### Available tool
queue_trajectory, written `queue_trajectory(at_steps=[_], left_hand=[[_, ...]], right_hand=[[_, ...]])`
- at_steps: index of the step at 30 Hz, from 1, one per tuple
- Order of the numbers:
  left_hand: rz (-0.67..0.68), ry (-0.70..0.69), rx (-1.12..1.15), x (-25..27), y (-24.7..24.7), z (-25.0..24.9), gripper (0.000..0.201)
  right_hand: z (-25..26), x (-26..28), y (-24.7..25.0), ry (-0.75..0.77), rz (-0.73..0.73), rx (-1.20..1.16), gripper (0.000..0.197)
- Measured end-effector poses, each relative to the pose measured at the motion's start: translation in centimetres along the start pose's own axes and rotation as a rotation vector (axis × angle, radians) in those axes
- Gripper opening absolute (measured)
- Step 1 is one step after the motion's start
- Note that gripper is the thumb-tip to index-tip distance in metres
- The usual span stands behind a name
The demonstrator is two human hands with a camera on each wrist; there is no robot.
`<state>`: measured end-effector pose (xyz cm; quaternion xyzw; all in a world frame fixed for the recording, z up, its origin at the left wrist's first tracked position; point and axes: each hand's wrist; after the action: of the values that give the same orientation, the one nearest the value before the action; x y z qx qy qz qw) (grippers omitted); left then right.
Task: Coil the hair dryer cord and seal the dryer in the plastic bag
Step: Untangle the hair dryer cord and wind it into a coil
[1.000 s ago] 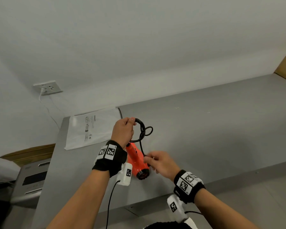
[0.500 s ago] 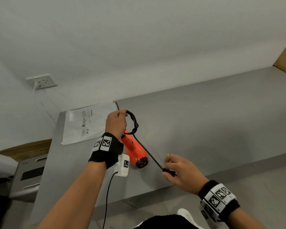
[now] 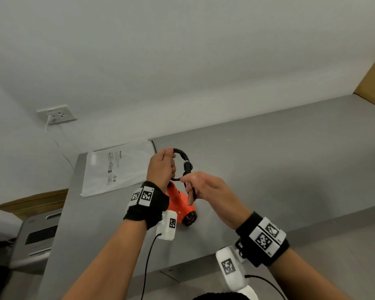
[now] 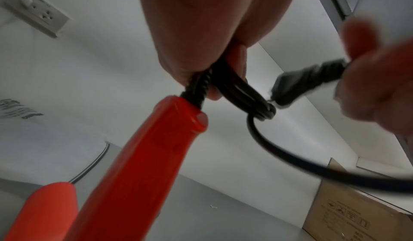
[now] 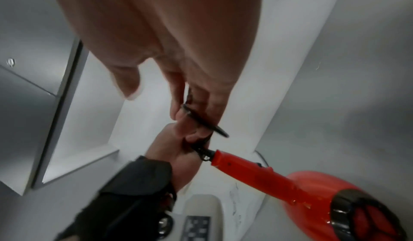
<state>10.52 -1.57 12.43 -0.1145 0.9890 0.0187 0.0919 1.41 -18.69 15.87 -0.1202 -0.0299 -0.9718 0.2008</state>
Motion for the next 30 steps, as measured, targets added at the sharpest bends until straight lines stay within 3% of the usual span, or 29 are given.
queue_trajectory(at_steps=[2, 11, 19, 24, 27, 29, 30], left_hand=[[0.027, -0.002, 0.029, 0.4, 0.0, -0.4, 0.031], [0.106, -0.016, 0.066, 1.5, -0.6, -1.0, 0.030], [0.121, 0.035, 0.173, 1.6, -0.2, -1.4, 0.030], [0.263, 0.034, 0.272, 1.8, 0.0, -0.7, 0.029], [0.325, 0.045, 0.275, 1.5, 0.2, -0.4, 0.031], [0.283, 0.068, 0.245, 1.4, 0.4, -0.5, 0.032], [0.253, 0.080, 0.235, 1.4, 0.5, -0.5, 0.032]], right_hand=[[-0.6, -0.9, -0.1, -0.017, -0.113, 0.114, 0.021], [-0.4, -3.9, -1.0, -0.016, -0.211, 0.278, 0.034], [-0.5, -5.6, -0.9, -0.026, -0.354, 0.451, 0.032], [0.5, -6.1, -0.5, -0.024, -0.335, 0.637, 0.031], [0.3, -6.2, -0.9, 0.034, -0.340, 0.534, 0.018], [0.1, -6.1, -1.0, 0.078, -0.445, 0.441, 0.009], [-0.1, -6.2, -0.7, 0.102, -0.529, 0.436, 0.014]])
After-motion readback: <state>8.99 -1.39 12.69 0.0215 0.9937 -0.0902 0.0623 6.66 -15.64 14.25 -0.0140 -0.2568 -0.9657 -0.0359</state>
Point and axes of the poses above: each hand's wrist, its own x-axis away from the middle knuckle, its own y-axis out of the back of the hand, z = x × y, and after that the axes turned 15 degrees about -y, right-handed
